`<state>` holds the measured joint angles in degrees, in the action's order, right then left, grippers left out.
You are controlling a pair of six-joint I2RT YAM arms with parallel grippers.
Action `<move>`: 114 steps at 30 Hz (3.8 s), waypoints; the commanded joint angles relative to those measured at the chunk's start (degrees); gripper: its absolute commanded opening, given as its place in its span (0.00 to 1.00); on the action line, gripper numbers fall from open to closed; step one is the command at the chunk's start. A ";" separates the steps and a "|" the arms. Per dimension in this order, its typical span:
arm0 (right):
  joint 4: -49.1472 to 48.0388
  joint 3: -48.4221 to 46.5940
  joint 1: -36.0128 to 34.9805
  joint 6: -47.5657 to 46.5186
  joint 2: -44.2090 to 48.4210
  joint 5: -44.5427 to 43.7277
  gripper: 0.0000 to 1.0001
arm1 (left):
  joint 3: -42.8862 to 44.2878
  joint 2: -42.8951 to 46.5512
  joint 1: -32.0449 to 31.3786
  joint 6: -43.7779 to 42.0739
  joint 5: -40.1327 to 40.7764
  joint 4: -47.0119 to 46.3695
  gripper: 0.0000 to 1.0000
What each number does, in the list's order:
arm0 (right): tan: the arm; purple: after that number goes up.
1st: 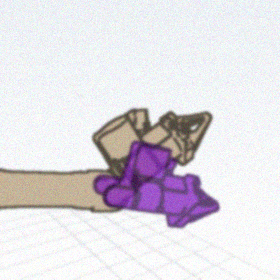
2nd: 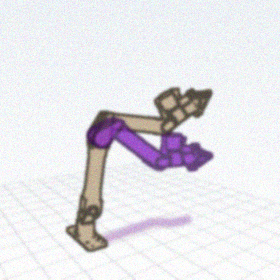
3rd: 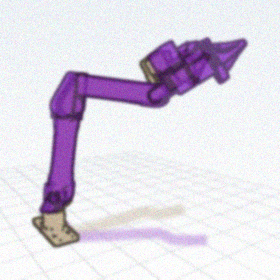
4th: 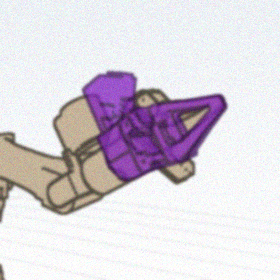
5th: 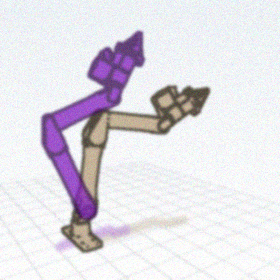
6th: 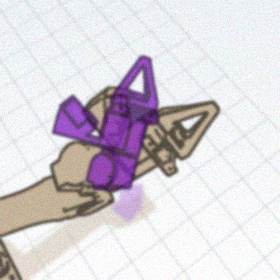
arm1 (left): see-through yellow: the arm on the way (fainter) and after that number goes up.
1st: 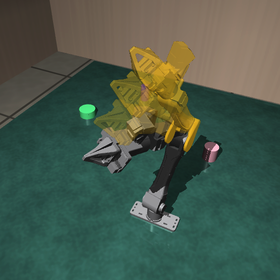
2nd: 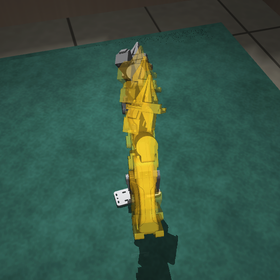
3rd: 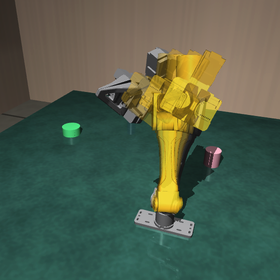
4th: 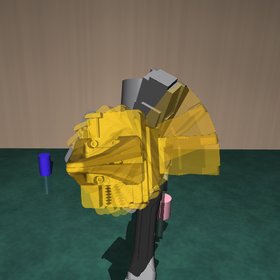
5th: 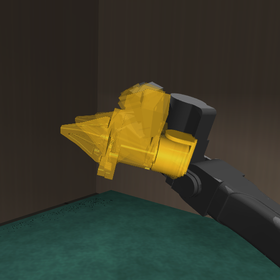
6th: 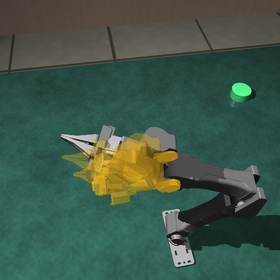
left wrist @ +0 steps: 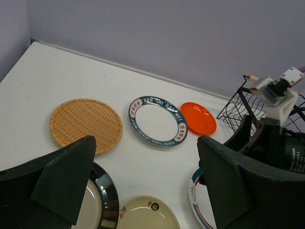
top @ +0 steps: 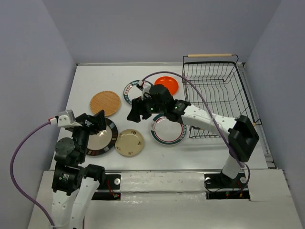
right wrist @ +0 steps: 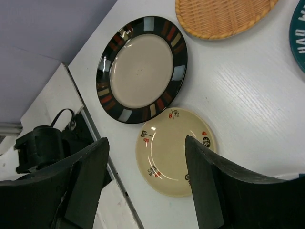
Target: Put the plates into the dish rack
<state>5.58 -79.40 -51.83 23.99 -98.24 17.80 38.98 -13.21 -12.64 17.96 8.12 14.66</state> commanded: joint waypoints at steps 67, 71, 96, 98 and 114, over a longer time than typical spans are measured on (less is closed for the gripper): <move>-16.83 -28.00 -2.57 23.03 -48.72 20.25 0.11 | -1.10 -1.03 -0.63 -0.47 -3.55 -4.11 0.99; -18.41 -28.18 -2.57 24.35 -47.93 20.87 0.07 | -1.19 -0.76 -0.63 -0.47 -3.37 -4.11 0.99; -27.13 -10.96 8.66 21.02 -11.38 10.51 0.07 | -0.40 1.96 -0.63 -0.03 1.63 -2.00 0.99; -25.11 -9.82 11.65 19.87 -7.44 8.84 0.07 | -0.40 2.14 -0.63 0.06 1.99 -1.91 0.99; 7.33 -16.32 44.96 -7.53 17.01 -22.18 0.07 | -1.10 5.39 -4.40 -0.20 1.72 -2.44 0.99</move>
<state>13.96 -90.50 -12.97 24.91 -88.97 7.64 38.22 -9.17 -15.70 18.15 9.30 14.44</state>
